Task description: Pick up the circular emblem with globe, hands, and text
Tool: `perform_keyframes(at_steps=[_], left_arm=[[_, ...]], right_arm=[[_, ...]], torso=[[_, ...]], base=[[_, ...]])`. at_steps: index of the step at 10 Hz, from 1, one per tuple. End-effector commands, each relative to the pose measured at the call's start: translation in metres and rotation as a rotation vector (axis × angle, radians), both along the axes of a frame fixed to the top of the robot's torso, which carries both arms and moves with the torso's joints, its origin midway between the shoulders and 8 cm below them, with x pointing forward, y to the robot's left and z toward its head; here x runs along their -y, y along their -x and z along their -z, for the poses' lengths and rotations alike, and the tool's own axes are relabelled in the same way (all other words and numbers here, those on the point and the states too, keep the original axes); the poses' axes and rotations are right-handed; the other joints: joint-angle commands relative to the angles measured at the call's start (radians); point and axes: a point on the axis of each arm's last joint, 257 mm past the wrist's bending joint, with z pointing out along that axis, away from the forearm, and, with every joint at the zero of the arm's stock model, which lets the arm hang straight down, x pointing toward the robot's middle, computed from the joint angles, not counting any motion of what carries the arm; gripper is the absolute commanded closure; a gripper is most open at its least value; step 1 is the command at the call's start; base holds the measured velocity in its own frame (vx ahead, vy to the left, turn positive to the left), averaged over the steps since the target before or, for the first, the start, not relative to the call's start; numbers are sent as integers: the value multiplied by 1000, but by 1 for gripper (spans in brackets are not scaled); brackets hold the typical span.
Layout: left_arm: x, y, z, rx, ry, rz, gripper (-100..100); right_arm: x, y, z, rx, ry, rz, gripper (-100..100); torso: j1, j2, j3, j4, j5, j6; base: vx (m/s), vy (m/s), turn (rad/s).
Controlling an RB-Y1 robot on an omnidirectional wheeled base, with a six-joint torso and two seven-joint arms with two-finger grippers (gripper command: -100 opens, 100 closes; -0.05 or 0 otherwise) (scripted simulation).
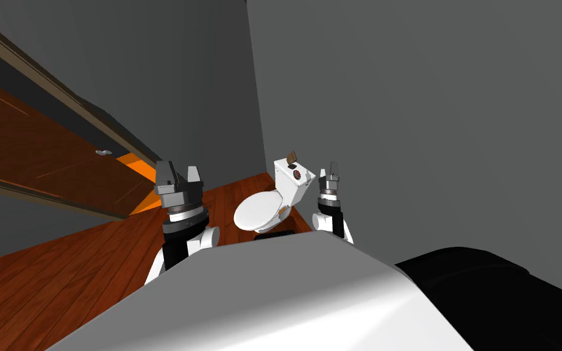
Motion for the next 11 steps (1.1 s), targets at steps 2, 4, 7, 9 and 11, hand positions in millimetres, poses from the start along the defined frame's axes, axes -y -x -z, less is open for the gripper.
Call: perform_keyframes(at_steps=[2, 4, 7, 9, 11], left_arm=[[0, 0, 0, 0, 0, 0, 0], [0, 0, 0, 0, 0, 0, 0], [0, 0, 0, 0, 0, 0, 0], [0, 0, 0, 0, 0, 0, 0], [0, 0, 0, 0, 0, 0, 0]], right_arm=[[-3, -4, 8, -37, 62, -27, -100], [-3, -7, 20, -84, 111, -47, -100], [-1, -11, 37, -144, 168, -68, -100], [1, -12, 46, -179, 201, -79, -100], [8, -14, 67, -251, 249, -91, -100]], torso=[[0, 0, 0, 0, 0, 0], [-1, 1, 0, 0, 0, 0], [0, 1, 0, 0, 0, 0], [0, 1, 1, 0, 0, 0], [0, 1, 1, 0, 0, 0]], base=[[-6, 1, 55], [-14, -1, 80], [-14, 0, 73], [-18, 0, 97], [-17, 3, 126]])
